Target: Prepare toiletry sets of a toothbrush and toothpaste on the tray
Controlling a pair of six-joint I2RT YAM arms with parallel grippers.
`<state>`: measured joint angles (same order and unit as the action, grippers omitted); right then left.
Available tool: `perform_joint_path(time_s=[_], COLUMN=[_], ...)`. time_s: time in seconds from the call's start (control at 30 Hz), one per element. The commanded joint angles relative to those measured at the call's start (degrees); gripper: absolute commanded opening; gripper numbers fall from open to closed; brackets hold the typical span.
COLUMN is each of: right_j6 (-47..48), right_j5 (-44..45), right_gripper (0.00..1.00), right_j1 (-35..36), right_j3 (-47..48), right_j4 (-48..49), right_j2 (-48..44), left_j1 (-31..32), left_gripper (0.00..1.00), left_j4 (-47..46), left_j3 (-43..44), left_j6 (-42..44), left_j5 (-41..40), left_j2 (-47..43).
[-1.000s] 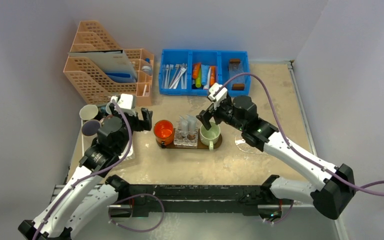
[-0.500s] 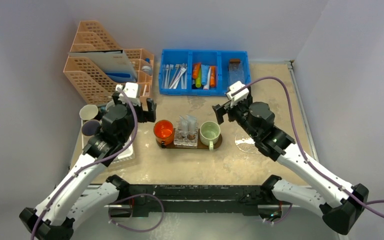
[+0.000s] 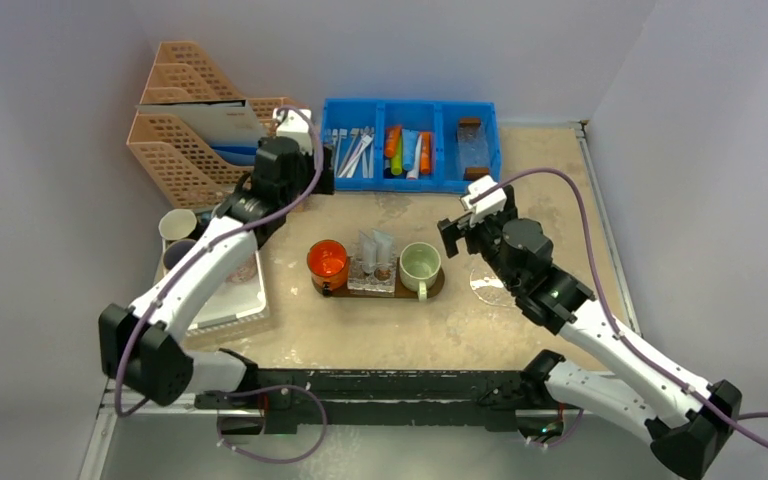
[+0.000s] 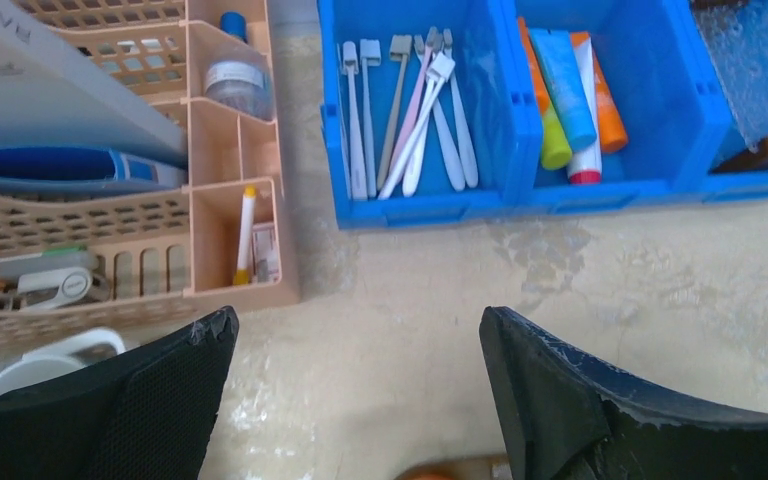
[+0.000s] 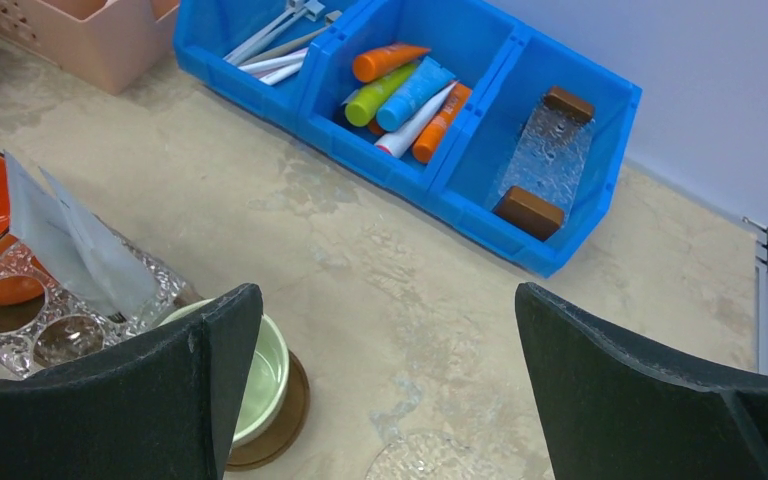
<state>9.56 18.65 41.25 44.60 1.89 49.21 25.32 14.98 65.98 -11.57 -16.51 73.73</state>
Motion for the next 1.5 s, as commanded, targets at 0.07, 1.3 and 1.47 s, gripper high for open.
perform_joint_path(time_s=[0.07,1.3,1.47], right_j6=[0.5,-1.0,-1.0], right_j5=[1.9,-0.4,-0.6], right_gripper=[0.99,0.99,0.99], right_j1=[0.1,0.1,0.1], right_j3=[-1.3,1.7,2.0], right_j4=[0.7,-6.4,-6.6], right_j2=[-1.9,3.1,4.3], left_j1=[-2.1,-6.2,-6.4], left_gripper=[0.90,0.42,0.40], left_j4=[-0.6,3.5,4.7], left_j3=[10.8,44.4,47.8], left_j6=[-3.3,1.8,3.4], left_j5=[3.6,12.2,12.0], left_j2=[10.3,55.6,59.9])
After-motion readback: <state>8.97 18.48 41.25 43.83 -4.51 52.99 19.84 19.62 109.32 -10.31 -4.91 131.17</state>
